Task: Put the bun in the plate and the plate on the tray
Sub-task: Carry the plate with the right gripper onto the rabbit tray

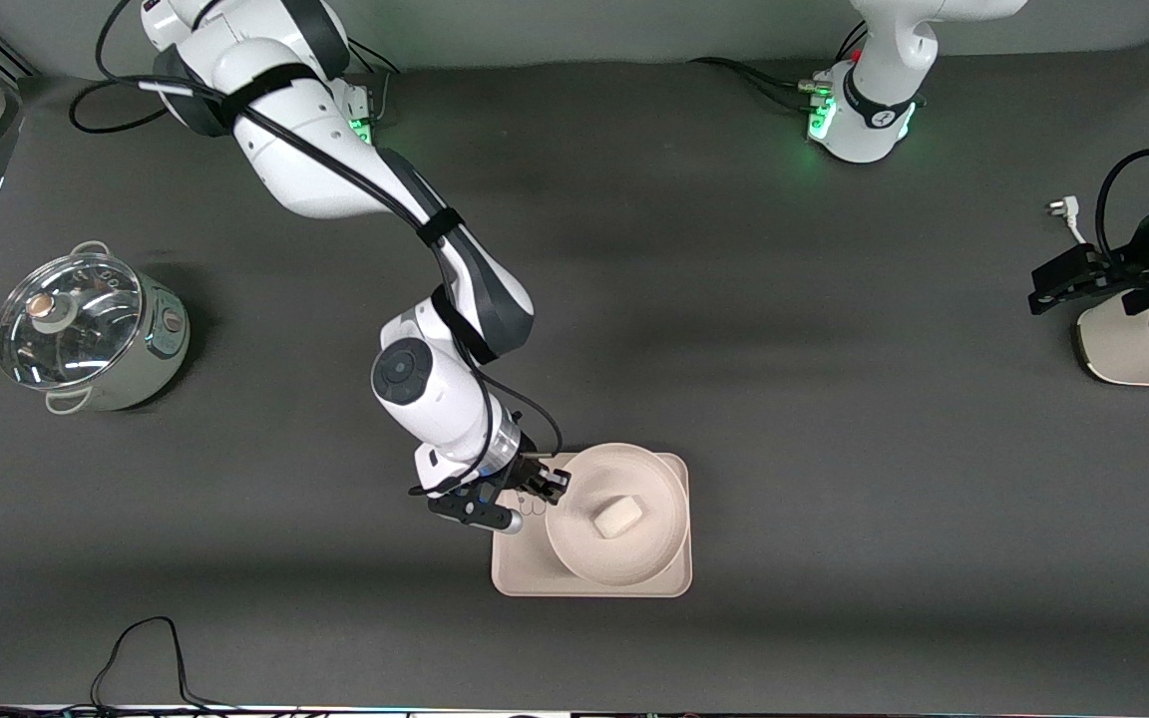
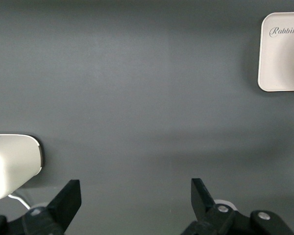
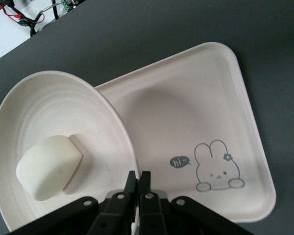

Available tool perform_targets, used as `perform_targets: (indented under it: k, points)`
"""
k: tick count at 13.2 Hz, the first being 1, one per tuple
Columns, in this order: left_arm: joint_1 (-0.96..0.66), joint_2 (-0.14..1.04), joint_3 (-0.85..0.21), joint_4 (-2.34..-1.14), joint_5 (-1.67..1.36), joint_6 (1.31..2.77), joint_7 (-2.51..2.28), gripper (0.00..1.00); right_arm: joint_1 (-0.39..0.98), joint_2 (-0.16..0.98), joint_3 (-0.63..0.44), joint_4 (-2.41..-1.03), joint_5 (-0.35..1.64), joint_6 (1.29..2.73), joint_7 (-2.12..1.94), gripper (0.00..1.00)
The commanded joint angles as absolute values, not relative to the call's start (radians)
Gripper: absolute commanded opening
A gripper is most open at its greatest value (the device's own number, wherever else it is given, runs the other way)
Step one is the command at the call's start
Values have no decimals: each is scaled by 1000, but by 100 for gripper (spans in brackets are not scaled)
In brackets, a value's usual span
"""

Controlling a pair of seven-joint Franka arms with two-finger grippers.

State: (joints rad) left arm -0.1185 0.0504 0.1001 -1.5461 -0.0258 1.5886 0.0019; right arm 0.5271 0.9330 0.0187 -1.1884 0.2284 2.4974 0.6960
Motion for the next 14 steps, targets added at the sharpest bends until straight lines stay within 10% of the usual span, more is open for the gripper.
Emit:
perform_targets:
  k: [1,9,10,11,14]
  points:
    - [-114,51,100,-1537,-37,1597,5,100,532,1012,15,-1141,233,2580,676,0]
    - [-114,51,100,-1537,-34,1591,5,100,538,1054,15,-1196,233,2677,676,0]
    - [-114,51,100,-1537,-34,1591,5,100,538,1054,15,-1197,233,2675,676,31]
    - [-114,49,101,-1537,-35,1589,5,100,537,1052,15,-1198,233,2675,676,92]
    - [-114,49,100,-1536,-35,1598,5,100,535,1034,15,-1207,235,2657,683,100]
